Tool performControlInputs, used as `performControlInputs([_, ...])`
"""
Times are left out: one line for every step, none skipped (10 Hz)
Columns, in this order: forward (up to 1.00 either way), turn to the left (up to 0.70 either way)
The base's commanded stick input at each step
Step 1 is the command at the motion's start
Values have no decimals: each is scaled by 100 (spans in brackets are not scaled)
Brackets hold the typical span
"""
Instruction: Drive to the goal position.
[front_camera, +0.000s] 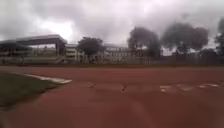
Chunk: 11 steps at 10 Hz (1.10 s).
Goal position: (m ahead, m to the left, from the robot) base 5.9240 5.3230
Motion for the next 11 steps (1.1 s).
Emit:
performControlInputs([70,0])
performControlInputs([70,0])
performControlInputs([70,0])
performControlInputs([70,0])
performControlInputs([70,0])
performControlInputs([70,0])
performControlInputs([70,0])
performControlInputs([70,0])
performControlInputs([70,0])
performControlInputs([70,0])
performControlInputs([70,0])
